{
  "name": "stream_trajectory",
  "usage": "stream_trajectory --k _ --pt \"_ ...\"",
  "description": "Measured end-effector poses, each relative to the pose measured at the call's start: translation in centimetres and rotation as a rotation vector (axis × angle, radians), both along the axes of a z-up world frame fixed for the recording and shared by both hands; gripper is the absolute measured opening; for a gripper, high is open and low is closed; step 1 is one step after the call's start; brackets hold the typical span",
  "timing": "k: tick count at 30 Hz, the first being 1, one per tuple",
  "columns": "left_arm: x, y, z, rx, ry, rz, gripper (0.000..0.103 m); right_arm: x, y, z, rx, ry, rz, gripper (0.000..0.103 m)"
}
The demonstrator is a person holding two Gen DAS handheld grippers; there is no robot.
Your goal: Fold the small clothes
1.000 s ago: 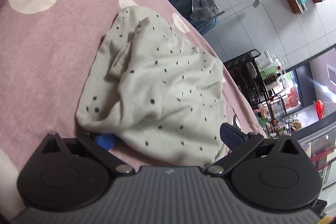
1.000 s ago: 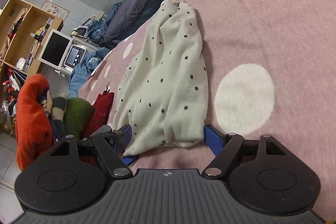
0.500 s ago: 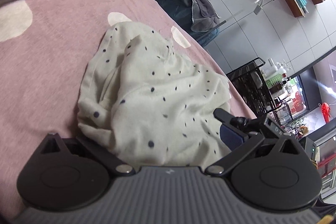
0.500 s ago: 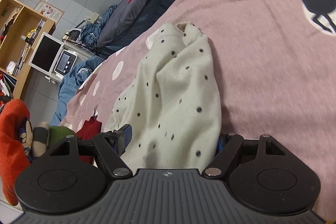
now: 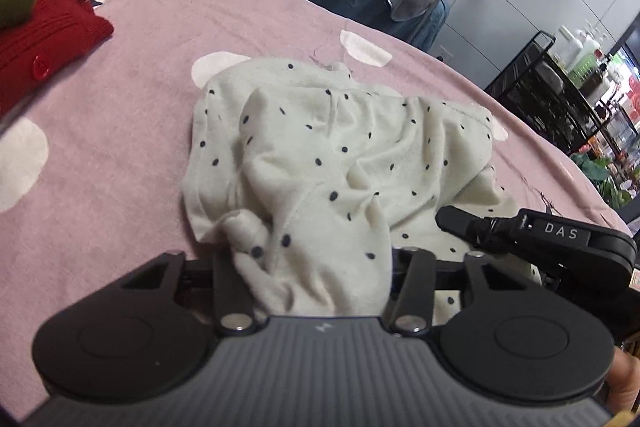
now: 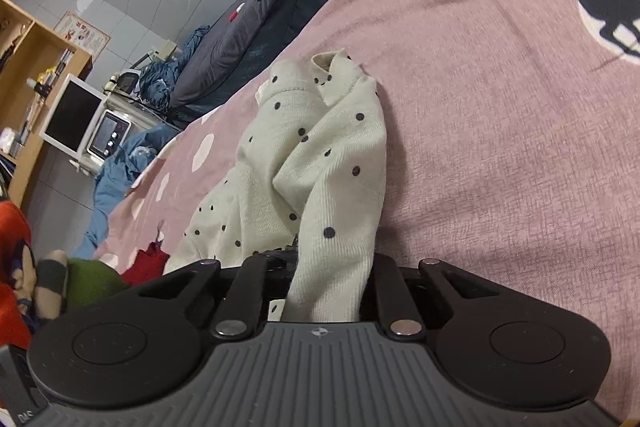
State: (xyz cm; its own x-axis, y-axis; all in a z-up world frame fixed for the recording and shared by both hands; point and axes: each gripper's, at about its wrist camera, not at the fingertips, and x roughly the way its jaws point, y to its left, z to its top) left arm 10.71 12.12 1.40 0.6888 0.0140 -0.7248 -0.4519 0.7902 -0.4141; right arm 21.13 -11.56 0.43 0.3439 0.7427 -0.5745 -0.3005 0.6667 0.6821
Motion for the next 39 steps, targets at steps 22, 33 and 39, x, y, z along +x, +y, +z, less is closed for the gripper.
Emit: stream_trajectory --k 22,33,39 --pt "-5.3 -4.5 16.0 0.153 -0.17 -0.334 0.027 -6.9 -1.9 16.4 0.029 -0.363 0.084 0.02" --pt "-22.4 5.5 39.4 0.533 -0.52 -0.027 0.033 -8.3 11.3 36.2 0.644 -0.516 0.444 0.021" --pt "-28.8 14.0 34.4 0.34 -0.378 0.228 0.038 -6.7 25.2 31.2 0.511 -0.152 0.524 0.021"
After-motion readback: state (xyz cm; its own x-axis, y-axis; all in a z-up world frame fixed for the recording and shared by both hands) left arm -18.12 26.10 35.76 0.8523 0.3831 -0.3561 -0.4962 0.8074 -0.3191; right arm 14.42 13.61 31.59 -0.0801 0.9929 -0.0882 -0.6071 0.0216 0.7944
